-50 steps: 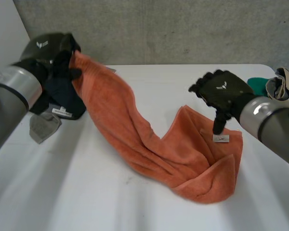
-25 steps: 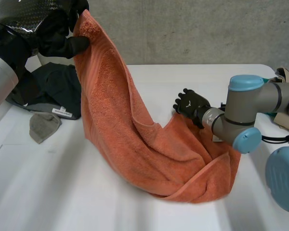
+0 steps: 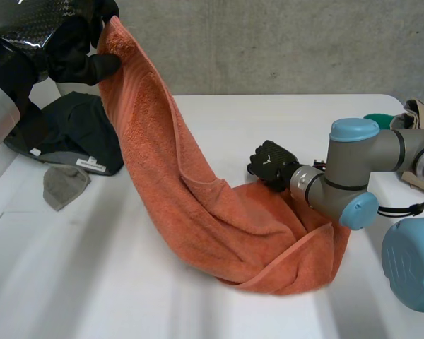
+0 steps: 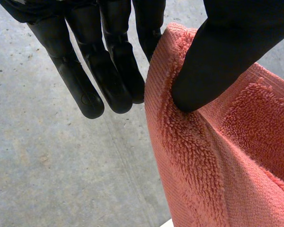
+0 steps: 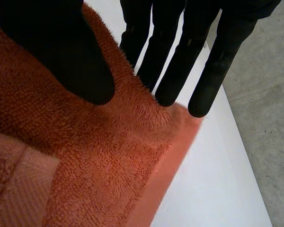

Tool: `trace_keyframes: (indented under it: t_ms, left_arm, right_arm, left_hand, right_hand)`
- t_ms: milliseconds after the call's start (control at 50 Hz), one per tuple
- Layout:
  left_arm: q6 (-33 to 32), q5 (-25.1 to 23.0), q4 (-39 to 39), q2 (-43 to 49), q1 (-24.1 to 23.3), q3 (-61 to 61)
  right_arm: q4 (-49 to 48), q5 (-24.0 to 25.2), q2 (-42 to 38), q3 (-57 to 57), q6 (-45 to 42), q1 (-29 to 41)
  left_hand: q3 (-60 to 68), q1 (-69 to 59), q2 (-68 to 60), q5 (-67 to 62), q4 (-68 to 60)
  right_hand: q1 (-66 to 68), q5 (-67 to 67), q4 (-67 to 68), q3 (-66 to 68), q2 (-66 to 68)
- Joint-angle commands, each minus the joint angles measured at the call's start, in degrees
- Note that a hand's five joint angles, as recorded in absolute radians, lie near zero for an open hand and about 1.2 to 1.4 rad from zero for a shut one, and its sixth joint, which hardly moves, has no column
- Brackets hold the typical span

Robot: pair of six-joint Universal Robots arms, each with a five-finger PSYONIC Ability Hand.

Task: Fold the laundry.

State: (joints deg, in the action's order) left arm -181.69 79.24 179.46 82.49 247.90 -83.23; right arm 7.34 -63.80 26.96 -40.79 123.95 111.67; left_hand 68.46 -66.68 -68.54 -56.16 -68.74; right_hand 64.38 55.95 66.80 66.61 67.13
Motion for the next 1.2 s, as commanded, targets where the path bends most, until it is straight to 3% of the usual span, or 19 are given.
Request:
trace_keyframes:
  t_ms: [20, 100, 260, 320, 380, 480, 640, 720, 800, 920, 960, 1060, 1200]
  left_arm:
    - [-0.24, 0.04, 0.10, 0.04, 0.39, 0.00]
    - [-0.33, 0.04, 1.50, 1.79, 2.41, 1.93]
    - [0.20, 6.61, 16.08, 16.02, 7.07, 19.66]
    - [0.72, 9.26, 19.43, 17.35, 7.60, 23.37]
    - [1.25, 11.38, 22.69, 18.50, 8.56, 25.58]
    - [1.78, 10.76, 21.73, 19.46, 9.88, 21.28]
    - [2.22, 8.57, 21.28, 19.46, 11.55, 1.52]
    - [1.96, 6.64, 25.23, 20.34, 12.25, -10.68]
    - [1.78, 5.23, 30.14, 22.79, 13.30, -17.64]
    - [1.52, 3.56, 33.50, 24.30, 14.89, -20.30]
    - [1.60, 3.29, 33.15, 24.21, 15.15, -20.30]
    - [1.52, 3.21, 32.45, 23.33, 15.24, -19.95]
    - [1.52, 2.94, 31.92, 22.37, 15.33, -20.21]
  right_arm:
    - [-1.01, -0.27, 3.88, 1.06, 4.98, -0.57]
    - [-8.72, -4.39, 10.38, 1.77, 13.49, -2.68]
    - [-42.09, -19.93, 25.31, -1.12, 25.01, -4.88]
    - [-45.31, -20.22, 28.93, -3.32, 26.69, -5.40]
    - [-43.73, -18.99, 32.19, -6.66, 28.36, -6.55]
    - [-37.85, -14.16, 34.21, -13.87, 28.81, -8.74]
    - [-30.02, -9.68, 34.30, -29.42, 25.03, -10.77]
    - [-29.66, -7.22, 34.04, -38.29, 22.57, -11.03]
    - [-29.40, -4.93, 32.29, -46.99, 21.51, -10.68]
    - [-28.44, -5.01, 30.00, -48.95, 22.83, -10.94]
    - [-26.60, -5.63, 29.29, -47.73, 24.40, -11.64]
    - [-19.83, -7.82, 27.27, -43.42, 28.10, -12.70]
    - [-5.87, -10.11, 23.85, -35.16, 30.21, -14.19]
  left_hand:
    - [11.54, -13.32, -11.46, -13.84, -11.26]
    - [11.54, -13.32, -11.46, -13.84, -11.26]
    - [11.54, -13.32, -11.46, -13.84, -11.26]
    - [11.54, -13.32, -11.46, -13.84, -11.26]
    - [11.54, -13.32, -11.46, -13.84, -11.26]
    - [11.54, -13.32, -11.46, -13.84, -11.26]
    - [11.54, -13.32, -11.46, -13.84, -11.26]
    - [11.54, -13.32, -11.46, -13.84, -11.26]
    - [11.54, -13.32, -11.46, -13.84, -11.26]
    - [11.54, -13.32, -11.46, -13.84, -11.26]
    - [11.54, -13.32, -11.46, -13.84, -11.26]
    - [11.54, -13.32, -11.46, -13.84, -11.26]
    - [11.54, -13.32, -11.46, -13.84, -11.26]
  right_hand:
    - [15.62, 14.05, 13.20, 13.39, 12.87]
    - [15.62, 14.05, 13.20, 13.39, 12.87]
    - [15.62, 14.05, 13.20, 13.39, 12.87]
    - [15.62, 14.05, 13.20, 13.39, 12.87]
    - [15.62, 14.05, 13.20, 13.39, 12.87]
    - [15.62, 14.05, 13.20, 13.39, 12.87]
    - [15.62, 14.05, 13.20, 13.39, 12.87]
    - [15.62, 14.05, 13.20, 13.39, 12.87]
    - [15.62, 14.05, 13.20, 13.39, 12.87]
    - [15.62, 14.05, 13.20, 13.39, 12.87]
    - [-0.10, -1.67, -2.52, -2.33, -2.85]
    - [-22.55, -24.12, -24.97, -24.77, -25.30]
    - [-30.49, -32.06, -32.92, -32.72, -33.25]
